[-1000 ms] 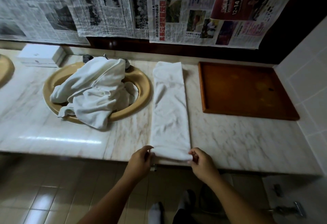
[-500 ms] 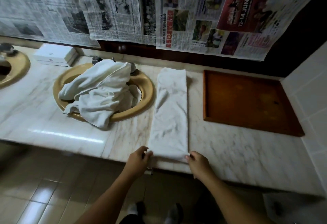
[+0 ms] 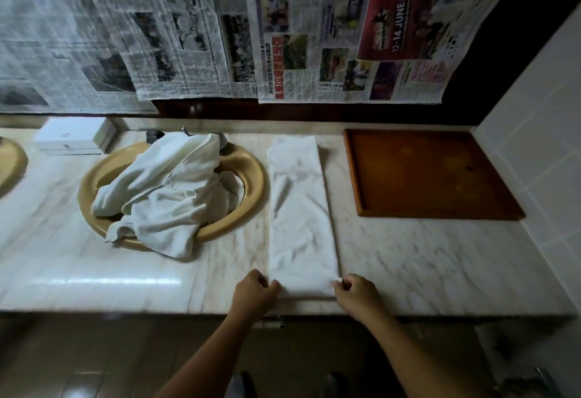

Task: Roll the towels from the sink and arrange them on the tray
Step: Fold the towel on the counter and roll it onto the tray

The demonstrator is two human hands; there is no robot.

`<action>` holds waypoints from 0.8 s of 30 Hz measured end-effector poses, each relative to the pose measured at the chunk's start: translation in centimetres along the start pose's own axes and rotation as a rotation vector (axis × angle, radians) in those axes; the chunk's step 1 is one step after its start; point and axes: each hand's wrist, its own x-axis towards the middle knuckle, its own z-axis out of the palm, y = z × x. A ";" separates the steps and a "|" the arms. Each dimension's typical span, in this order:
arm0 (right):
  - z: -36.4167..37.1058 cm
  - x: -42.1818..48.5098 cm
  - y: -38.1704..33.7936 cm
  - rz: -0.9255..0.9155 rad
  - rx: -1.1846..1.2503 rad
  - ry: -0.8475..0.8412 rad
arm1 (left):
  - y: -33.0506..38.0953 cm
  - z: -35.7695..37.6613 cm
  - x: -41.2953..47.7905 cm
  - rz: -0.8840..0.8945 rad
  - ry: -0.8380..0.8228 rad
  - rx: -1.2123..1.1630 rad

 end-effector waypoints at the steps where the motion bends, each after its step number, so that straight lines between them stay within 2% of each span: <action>1: 0.0 0.0 0.0 -0.007 -0.004 0.015 | 0.0 0.0 0.1 0.018 0.007 0.023; 5: 0.5 -0.3 0.3 -0.095 0.096 0.126 | 0.3 -0.1 0.5 0.211 0.032 0.095; 9: 1.7 0.0 1.9 -0.364 0.110 0.160 | -0.5 0.5 0.1 0.514 0.116 0.230; 12: 1.8 0.7 3.1 -0.409 0.113 0.145 | -2.4 0.7 -0.3 0.668 0.189 0.311; 16: 0.5 0.8 3.6 -0.424 0.040 -0.017 | -4.2 0.0 -0.7 0.769 0.166 0.475; 19: 0.0 1.1 3.0 -0.402 -0.001 -0.044 | -3.8 -1.1 -0.7 0.820 0.131 0.584; 24: 0.0 2.0 3.1 -0.331 0.110 -0.064 | -3.4 -1.3 -0.2 0.712 0.104 0.474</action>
